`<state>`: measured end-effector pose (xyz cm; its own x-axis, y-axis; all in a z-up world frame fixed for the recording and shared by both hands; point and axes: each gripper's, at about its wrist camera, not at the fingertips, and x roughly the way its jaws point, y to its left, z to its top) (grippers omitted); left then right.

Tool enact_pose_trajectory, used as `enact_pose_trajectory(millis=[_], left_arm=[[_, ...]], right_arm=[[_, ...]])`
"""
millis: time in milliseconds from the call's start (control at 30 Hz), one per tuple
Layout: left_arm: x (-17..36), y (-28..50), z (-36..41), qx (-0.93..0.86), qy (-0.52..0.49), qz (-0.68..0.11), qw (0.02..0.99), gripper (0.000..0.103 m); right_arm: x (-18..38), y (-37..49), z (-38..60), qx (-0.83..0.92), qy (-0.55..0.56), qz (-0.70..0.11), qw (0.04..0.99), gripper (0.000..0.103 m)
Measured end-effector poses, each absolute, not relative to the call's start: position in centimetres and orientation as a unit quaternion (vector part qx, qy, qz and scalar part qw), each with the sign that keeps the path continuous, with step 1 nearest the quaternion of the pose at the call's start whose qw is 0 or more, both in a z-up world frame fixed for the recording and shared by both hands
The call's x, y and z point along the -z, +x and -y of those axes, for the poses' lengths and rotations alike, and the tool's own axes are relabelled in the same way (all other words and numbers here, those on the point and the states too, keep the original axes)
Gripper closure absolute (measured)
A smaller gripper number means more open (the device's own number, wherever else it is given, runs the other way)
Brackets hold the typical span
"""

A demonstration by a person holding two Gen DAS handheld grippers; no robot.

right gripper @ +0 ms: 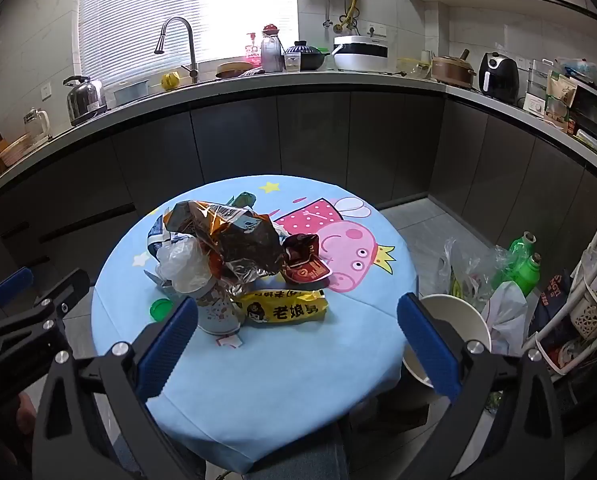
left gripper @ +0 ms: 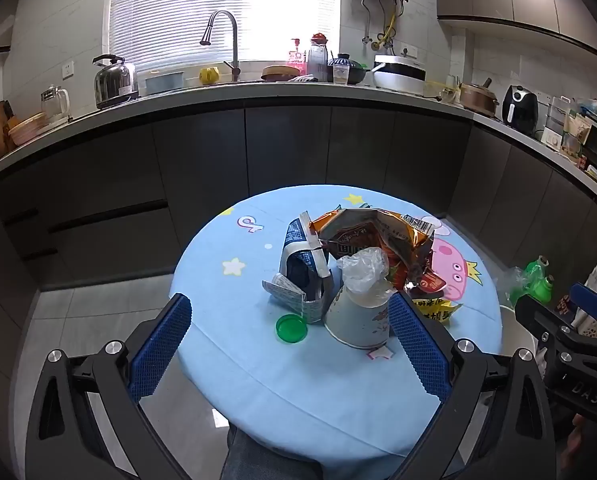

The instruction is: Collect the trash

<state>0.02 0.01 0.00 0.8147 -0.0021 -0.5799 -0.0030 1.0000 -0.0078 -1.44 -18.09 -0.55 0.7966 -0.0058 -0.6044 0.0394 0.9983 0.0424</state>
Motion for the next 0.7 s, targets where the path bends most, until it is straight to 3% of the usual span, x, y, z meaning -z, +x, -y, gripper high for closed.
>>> enact_pose_trajectory(millis=[700], left_arm=[[0.33, 0.23, 0.09, 0.000, -0.003, -0.301, 0.954, 0.009]], right_arm=[[0.51, -1.51, 18.09, 0.013, 0.025, -0.317, 0.948, 0.003]])
